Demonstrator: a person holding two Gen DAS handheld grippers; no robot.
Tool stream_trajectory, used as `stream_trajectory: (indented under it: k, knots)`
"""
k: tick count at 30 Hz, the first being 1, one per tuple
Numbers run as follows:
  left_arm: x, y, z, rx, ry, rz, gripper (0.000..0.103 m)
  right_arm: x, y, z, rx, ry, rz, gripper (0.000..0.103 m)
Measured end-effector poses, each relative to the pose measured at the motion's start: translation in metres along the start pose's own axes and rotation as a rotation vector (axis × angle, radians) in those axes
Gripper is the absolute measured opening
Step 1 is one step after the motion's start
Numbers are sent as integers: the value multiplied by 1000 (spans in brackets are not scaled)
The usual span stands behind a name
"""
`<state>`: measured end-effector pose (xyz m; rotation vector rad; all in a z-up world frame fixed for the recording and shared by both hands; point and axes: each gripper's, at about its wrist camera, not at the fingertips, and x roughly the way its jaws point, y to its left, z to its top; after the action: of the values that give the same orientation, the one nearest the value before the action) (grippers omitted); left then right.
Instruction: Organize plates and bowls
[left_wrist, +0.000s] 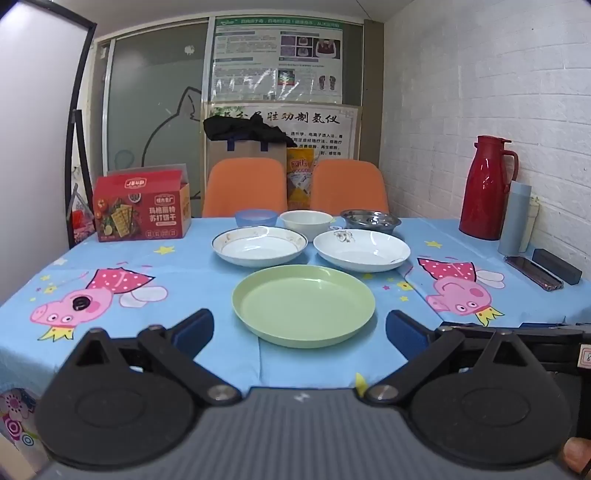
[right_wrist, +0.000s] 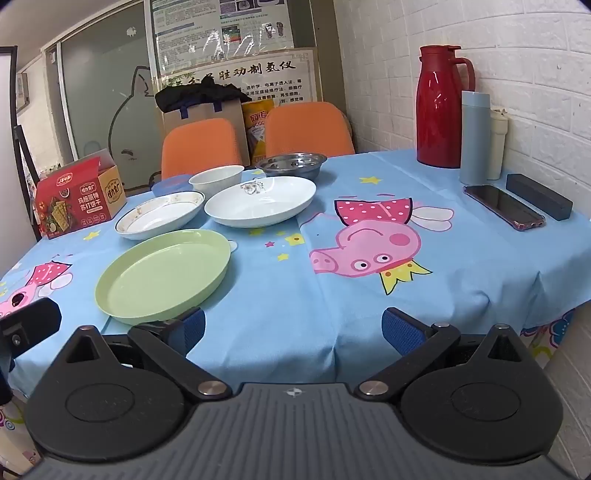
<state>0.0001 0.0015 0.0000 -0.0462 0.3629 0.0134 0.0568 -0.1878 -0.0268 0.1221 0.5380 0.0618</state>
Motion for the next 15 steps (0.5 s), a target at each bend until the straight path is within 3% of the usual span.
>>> stream_trajectory:
  k: [15]
  knots:
    - [-3, -5, -5, 18, 2, 0, 98, -3, 3, 0, -4, -8, -1, 103]
